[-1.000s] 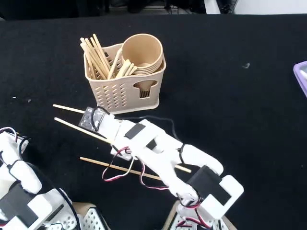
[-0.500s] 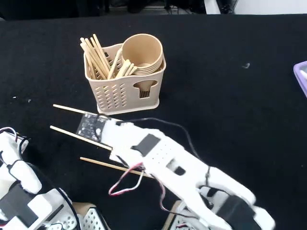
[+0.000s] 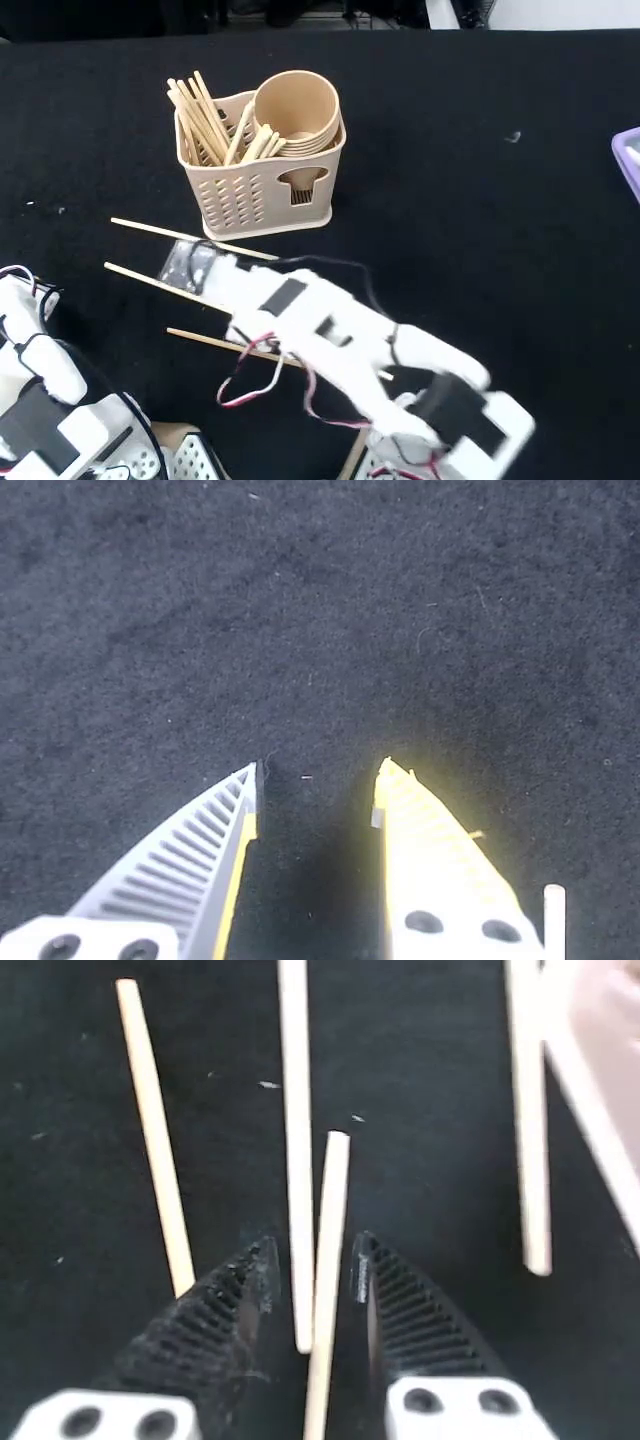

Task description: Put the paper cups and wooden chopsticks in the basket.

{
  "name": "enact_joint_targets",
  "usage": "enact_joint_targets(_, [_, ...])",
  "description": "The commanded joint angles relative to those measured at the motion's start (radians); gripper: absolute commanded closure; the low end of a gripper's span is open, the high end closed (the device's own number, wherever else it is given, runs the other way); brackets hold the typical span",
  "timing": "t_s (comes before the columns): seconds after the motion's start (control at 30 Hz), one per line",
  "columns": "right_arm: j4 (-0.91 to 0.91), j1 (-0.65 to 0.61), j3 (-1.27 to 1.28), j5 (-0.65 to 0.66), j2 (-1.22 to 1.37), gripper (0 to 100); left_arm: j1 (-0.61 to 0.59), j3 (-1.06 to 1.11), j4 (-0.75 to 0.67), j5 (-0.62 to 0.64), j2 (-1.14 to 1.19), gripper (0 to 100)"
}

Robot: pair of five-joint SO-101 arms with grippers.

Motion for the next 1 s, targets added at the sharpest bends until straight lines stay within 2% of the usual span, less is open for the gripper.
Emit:
enact_joint_targets(0.0, [-0.014,-0.012,-0.094,-0.012,0.064,86.4,-0.008,-0.059,-0.002,0.005,-0.017,81])
enact_joint_targets(0.1, [-0.018,0.008,-0.099,-0.005,0.074,90.0,-0.008,-0.059,-0.002,0.005,-0.015,81])
enact_joint_targets(0.17, [-0.020,0.017,-0.099,-0.003,0.074,98.5,-0.008,-0.059,-0.002,0.005,-0.015,81])
enact_joint_targets(0.43, [-0.014,0.097,-0.102,-0.011,0.050,98.8,-0.013,-0.059,0.000,0.005,-0.017,81])
enact_joint_targets(0.6, [-0.014,0.152,-0.044,-0.012,-0.101,98.8,-0.039,-0.059,-0.002,0.009,-0.017,81])
enact_joint_targets(0.97, [-0.021,0.152,0.219,-0.040,-0.553,98.6,-0.030,-0.061,-0.002,0.009,-0.017,81])
